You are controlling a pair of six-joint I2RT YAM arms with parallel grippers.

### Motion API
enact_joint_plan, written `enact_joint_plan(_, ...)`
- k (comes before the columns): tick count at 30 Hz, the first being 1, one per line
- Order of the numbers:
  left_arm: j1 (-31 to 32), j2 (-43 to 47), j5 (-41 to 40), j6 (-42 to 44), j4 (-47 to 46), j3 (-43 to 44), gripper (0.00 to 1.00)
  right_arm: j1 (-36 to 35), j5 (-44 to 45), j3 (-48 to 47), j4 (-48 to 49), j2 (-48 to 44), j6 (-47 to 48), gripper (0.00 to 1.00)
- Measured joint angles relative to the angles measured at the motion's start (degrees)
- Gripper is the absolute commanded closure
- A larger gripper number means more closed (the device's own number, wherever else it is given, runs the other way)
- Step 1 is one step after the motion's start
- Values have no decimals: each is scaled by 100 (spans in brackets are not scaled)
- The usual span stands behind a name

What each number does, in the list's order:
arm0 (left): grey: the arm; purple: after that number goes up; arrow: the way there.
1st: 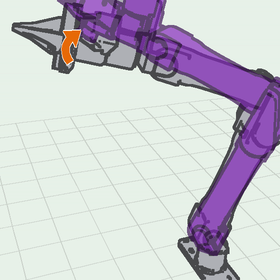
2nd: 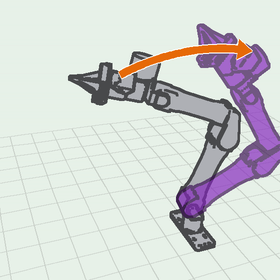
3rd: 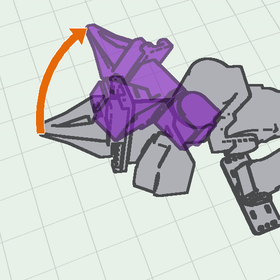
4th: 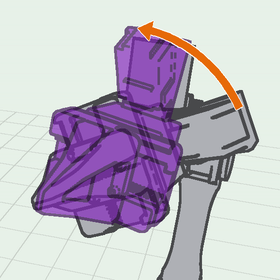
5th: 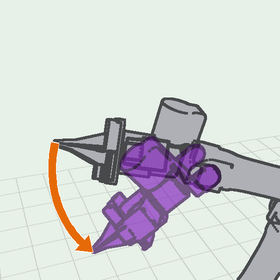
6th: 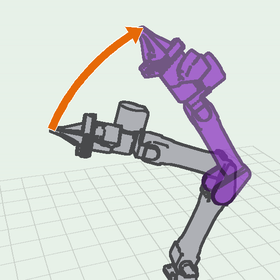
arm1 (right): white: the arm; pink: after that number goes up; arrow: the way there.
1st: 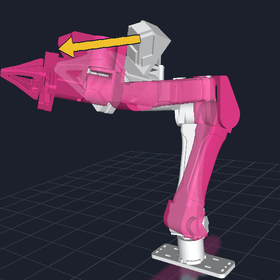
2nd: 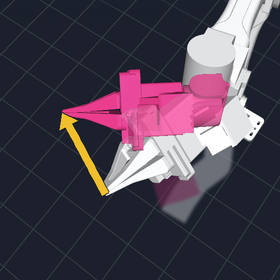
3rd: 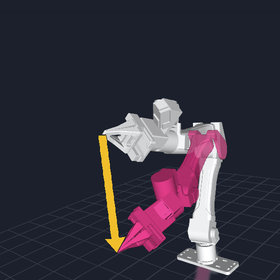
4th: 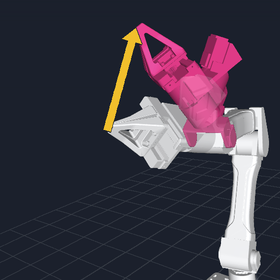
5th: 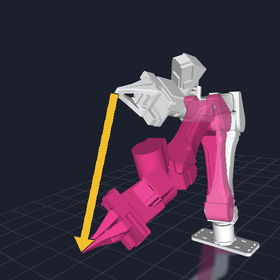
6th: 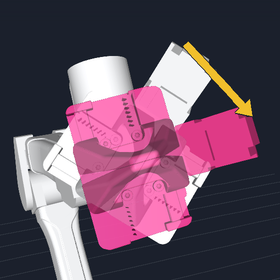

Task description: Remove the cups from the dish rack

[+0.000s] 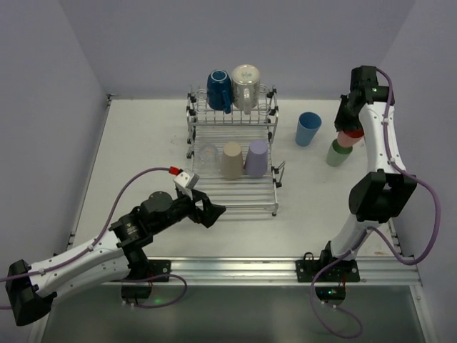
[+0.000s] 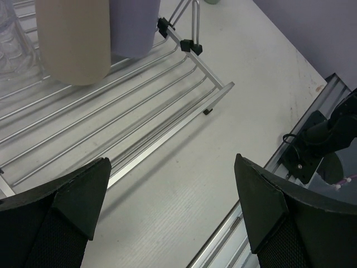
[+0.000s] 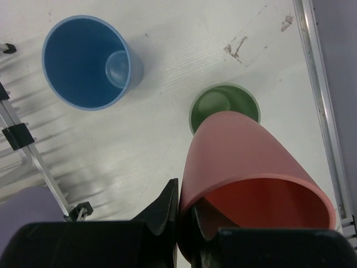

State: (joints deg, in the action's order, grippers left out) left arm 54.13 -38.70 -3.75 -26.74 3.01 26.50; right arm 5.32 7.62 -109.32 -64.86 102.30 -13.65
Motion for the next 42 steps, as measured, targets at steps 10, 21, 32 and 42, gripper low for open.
enact_joint_plan(10, 0, -66, -11, 2, -120, 0, 0, 87, -133, -321, 22, 621, 4, 100)
enact_joint_plan(21, 0, -129, -101, 2, -118, 2, 0, 116, -177, 57, 197, 728, 46, 100)
enact_joint_plan(32, 0, -136, -212, 0, -120, 31, 0, 118, -317, 201, 382, 909, 68, 81)
enact_joint_plan(42, 0, -275, -310, -4, -118, 236, 0, 118, -286, 358, 481, 907, 85, 58)
